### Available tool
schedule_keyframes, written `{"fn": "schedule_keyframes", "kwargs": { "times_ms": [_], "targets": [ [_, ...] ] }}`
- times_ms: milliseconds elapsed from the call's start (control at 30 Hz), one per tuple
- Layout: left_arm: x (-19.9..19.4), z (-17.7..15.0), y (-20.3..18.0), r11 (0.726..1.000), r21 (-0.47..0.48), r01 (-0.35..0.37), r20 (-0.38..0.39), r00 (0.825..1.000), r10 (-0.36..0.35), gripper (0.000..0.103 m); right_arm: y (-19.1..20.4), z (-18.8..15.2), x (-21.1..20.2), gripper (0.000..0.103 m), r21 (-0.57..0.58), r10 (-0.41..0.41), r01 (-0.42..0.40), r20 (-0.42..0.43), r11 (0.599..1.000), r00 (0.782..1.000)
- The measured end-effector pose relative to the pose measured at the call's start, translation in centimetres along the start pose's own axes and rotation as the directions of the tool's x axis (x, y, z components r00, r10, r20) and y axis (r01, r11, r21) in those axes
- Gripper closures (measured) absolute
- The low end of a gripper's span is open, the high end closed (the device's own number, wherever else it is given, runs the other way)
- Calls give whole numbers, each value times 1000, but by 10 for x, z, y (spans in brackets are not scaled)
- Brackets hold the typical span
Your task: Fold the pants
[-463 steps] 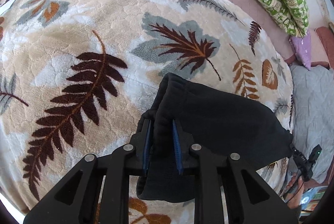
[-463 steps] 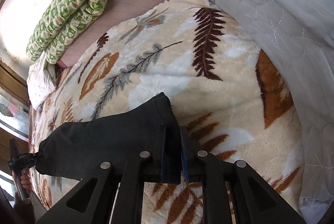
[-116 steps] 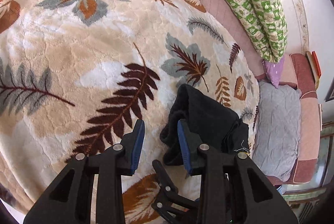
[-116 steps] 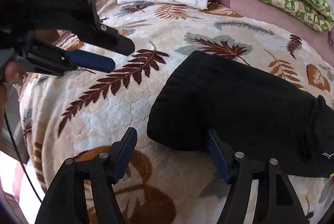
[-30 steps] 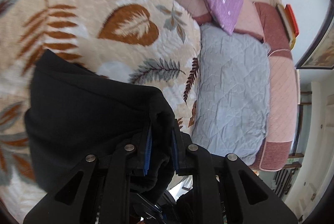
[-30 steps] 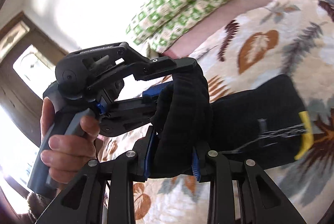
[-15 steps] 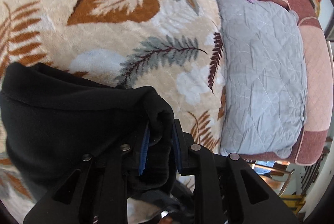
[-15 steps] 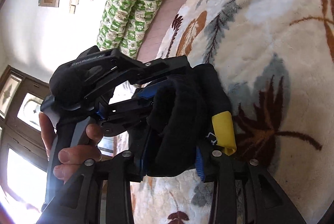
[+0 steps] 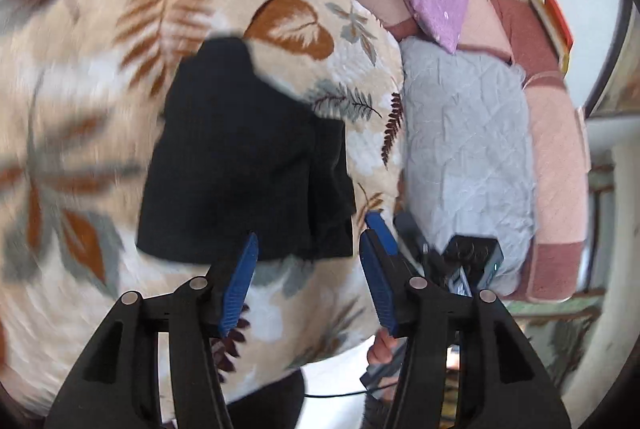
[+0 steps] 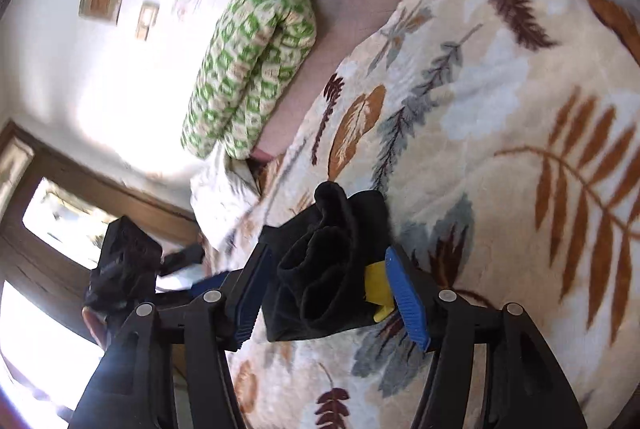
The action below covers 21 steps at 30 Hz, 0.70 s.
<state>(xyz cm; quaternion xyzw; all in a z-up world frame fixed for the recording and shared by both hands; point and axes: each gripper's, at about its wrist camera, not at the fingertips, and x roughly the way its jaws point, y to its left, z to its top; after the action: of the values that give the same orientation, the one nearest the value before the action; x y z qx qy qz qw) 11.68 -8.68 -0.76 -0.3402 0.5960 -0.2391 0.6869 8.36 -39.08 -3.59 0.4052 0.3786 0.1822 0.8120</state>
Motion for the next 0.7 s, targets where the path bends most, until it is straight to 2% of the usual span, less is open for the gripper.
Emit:
{"fn": "schedule_keyframes", "kwargs": {
  "times_ms": [67, 167, 267, 333, 400, 533, 567, 667, 700],
  "targets": [
    [4, -22, 6, 1000, -18, 10, 65, 998, -9, 52, 10, 6, 11, 41, -43, -25, 23, -42, 999, 999],
    [19, -47, 9, 994, -78, 70, 149, 987, -58, 52, 18, 25, 32, 41, -67, -65, 59, -94, 996, 993],
    [29, -53, 14, 972, -164, 166, 200, 971, -132, 52, 23, 41, 56, 41, -95, -118, 103, -171, 990, 978],
    [30, -52, 19, 950, -226, 216, 267, 952, -152, 52, 31, 48, 71, 41, -151, -164, 137, -185, 979, 969],
    [32, -47, 24, 934, -267, 236, 296, 943, -153, 52, 32, 52, 87, 41, -195, -222, 181, -216, 964, 951],
    [44, -40, 35, 901, -361, 240, 293, 947, -135, 51, 26, 51, 114, 43, -252, -291, 219, -302, 943, 908],
    [46, -39, 38, 893, -382, 238, 290, 948, -129, 51, 25, 50, 117, 46, -268, -295, 215, -306, 939, 905],
    [65, -37, 49, 854, -465, 231, 263, 958, -116, 51, 22, 52, 117, 80, -294, -280, 190, -305, 937, 910],
    [70, -37, 51, 843, -489, 224, 246, 963, -114, 51, 21, 53, 115, 85, -295, -271, 180, -303, 938, 914]
  ]
}}
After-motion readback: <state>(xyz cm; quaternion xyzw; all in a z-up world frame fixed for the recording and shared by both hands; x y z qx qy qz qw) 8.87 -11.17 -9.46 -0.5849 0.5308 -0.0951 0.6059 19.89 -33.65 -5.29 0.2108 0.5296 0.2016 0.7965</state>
